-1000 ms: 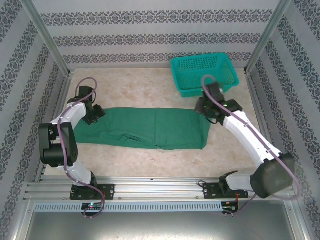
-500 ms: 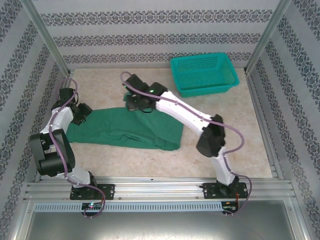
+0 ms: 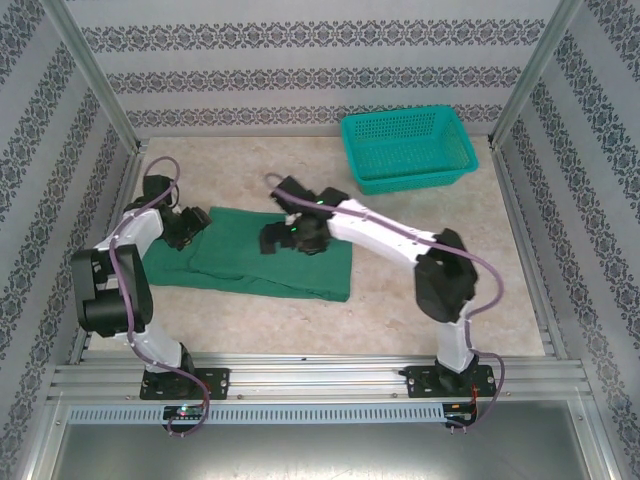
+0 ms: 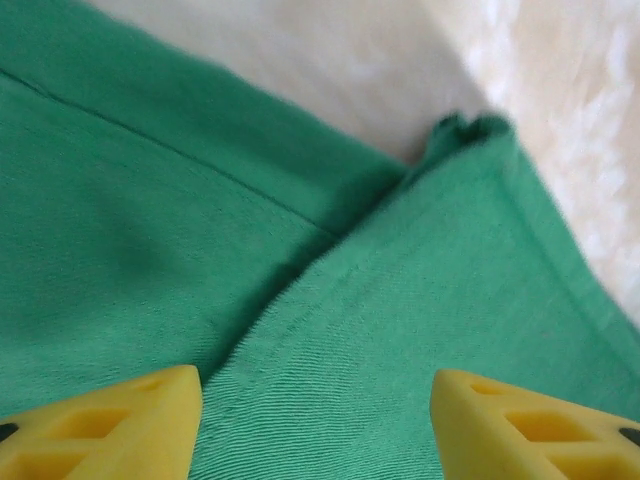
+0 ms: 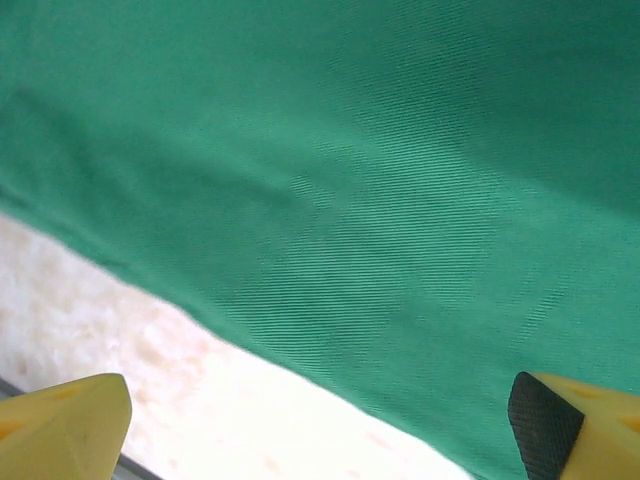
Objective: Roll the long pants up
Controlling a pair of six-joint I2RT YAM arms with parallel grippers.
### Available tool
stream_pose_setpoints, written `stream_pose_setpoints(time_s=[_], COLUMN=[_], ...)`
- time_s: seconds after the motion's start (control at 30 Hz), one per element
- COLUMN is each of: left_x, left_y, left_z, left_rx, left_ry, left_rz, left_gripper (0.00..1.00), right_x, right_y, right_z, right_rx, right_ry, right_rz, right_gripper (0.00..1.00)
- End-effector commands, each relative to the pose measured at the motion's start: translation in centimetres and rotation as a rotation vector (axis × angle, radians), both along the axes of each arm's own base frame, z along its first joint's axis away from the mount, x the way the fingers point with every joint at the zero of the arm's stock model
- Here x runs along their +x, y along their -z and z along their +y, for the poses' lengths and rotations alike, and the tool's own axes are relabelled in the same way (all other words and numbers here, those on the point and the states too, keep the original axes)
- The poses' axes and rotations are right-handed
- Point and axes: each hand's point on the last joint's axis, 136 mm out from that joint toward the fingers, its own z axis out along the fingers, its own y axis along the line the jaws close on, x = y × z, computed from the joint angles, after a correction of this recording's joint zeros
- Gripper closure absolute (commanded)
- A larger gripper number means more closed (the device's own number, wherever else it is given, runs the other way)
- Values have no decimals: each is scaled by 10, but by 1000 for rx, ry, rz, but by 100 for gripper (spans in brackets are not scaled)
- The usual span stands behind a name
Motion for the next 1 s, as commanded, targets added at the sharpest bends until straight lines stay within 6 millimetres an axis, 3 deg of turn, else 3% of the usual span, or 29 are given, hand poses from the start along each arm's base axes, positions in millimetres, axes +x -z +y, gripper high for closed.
stream_pose_setpoints(time_s=[0.0,0.23,0.5,0.77,0.87,0.97], left_x=[1,-6,2,5,5,5], left_y=[16,27,50,47,44,38], left_z=[-3,0,-48,-75,-87,-98], left_rx=[1,22,-215,-301,-315,-345], left_ry=[55,66,165,243,284,315], left_rz=[27,88,95,80,74,44], left_gripper=[35,29,37,57,56,49], right_x=[19,21,30,34,34,35], right_y=[-30,-20,-11,5,19,33], right_z=[-7,-11,-20,-22,-28,-34], right_rx=[107,77,54,41,3,-23], right_ry=[77,86,106,116,131,139], right_rz=[-95,-86,-79,-48,-19,5], right_gripper=[2,2,2,2,3,2])
